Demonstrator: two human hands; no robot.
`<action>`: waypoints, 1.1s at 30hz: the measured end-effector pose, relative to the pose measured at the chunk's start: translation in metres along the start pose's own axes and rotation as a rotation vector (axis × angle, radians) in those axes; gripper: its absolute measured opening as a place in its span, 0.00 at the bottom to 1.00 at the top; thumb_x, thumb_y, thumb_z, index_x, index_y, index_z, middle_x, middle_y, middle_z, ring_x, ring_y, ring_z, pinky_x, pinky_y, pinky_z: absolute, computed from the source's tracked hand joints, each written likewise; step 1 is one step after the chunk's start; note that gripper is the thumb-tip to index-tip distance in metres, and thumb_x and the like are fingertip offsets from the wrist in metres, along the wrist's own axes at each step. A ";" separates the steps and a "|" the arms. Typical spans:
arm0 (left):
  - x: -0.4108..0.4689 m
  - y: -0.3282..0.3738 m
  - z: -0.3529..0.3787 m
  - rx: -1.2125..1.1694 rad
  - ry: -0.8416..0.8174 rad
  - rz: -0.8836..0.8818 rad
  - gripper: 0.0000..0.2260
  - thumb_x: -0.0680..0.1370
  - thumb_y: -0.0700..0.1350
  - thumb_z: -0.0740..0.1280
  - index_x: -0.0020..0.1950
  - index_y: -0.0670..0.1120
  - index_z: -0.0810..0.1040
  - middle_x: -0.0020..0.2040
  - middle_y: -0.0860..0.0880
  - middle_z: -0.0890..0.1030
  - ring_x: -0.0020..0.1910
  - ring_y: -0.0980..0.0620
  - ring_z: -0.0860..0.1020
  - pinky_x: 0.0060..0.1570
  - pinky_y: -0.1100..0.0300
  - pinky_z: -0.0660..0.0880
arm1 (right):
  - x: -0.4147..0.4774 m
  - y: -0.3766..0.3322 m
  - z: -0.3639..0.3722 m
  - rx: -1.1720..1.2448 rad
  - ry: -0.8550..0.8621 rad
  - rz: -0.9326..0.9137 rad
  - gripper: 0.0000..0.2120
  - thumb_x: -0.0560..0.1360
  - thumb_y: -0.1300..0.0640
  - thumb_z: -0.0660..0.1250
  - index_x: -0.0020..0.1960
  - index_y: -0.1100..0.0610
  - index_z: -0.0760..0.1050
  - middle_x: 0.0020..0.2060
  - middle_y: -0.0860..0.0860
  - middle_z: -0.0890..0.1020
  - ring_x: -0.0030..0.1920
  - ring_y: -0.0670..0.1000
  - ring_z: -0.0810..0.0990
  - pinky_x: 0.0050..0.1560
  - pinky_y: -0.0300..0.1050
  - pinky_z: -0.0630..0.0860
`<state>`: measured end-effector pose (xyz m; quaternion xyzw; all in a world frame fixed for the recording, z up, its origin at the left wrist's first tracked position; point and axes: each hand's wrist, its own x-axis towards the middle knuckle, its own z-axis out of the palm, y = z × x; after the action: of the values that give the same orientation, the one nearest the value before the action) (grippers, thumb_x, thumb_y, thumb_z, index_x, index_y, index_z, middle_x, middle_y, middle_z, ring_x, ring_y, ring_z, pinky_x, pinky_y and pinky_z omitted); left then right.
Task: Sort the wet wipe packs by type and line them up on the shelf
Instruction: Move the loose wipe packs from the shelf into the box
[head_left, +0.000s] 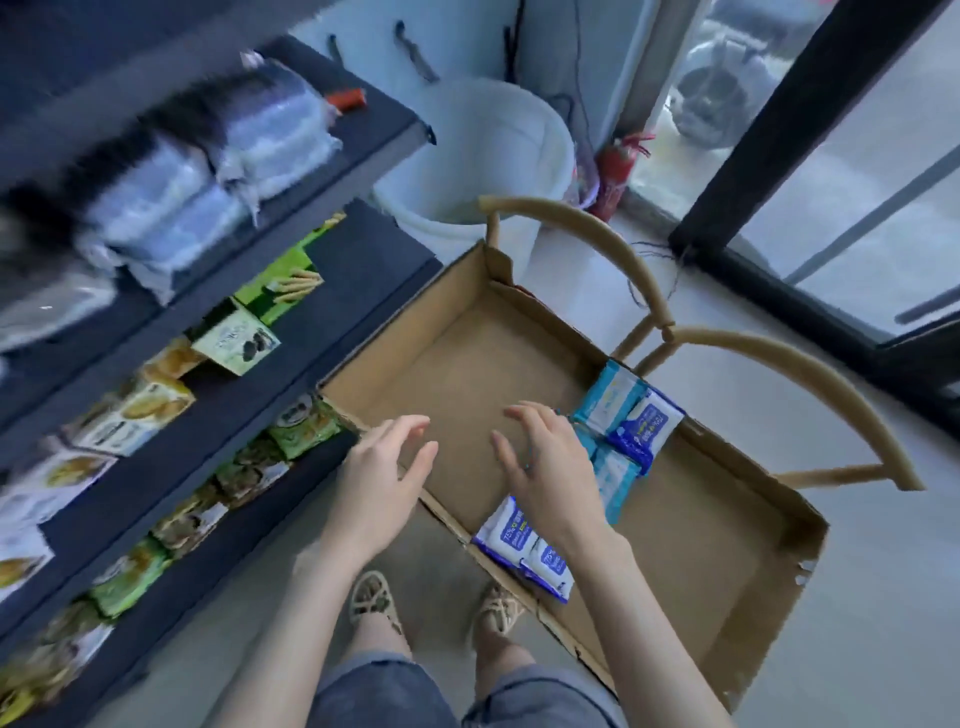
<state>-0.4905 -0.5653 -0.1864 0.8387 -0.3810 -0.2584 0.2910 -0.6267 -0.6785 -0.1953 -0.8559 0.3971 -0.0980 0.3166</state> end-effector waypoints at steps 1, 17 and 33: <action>-0.013 -0.008 -0.018 -0.009 0.039 -0.018 0.13 0.79 0.47 0.63 0.63 0.48 0.75 0.55 0.53 0.77 0.55 0.54 0.74 0.56 0.57 0.72 | -0.003 -0.021 0.004 0.005 -0.002 -0.047 0.15 0.78 0.53 0.64 0.61 0.58 0.75 0.60 0.53 0.77 0.59 0.56 0.75 0.59 0.48 0.70; -0.123 -0.158 -0.293 -0.018 0.598 0.020 0.14 0.78 0.48 0.65 0.63 0.50 0.75 0.57 0.58 0.78 0.57 0.62 0.74 0.56 0.67 0.69 | 0.008 -0.342 0.108 0.083 -0.014 -0.526 0.11 0.78 0.54 0.64 0.58 0.57 0.77 0.56 0.49 0.79 0.56 0.52 0.76 0.53 0.45 0.73; 0.004 -0.226 -0.469 -0.019 0.806 -0.003 0.13 0.77 0.44 0.67 0.60 0.45 0.76 0.54 0.51 0.79 0.54 0.53 0.76 0.56 0.58 0.72 | 0.170 -0.521 0.147 0.035 0.007 -0.667 0.14 0.78 0.52 0.63 0.60 0.58 0.76 0.56 0.52 0.78 0.57 0.56 0.75 0.55 0.49 0.72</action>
<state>-0.0705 -0.3100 -0.0156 0.8705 -0.2327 0.0871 0.4247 -0.1301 -0.4842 -0.0016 -0.9327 0.0945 -0.2060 0.2805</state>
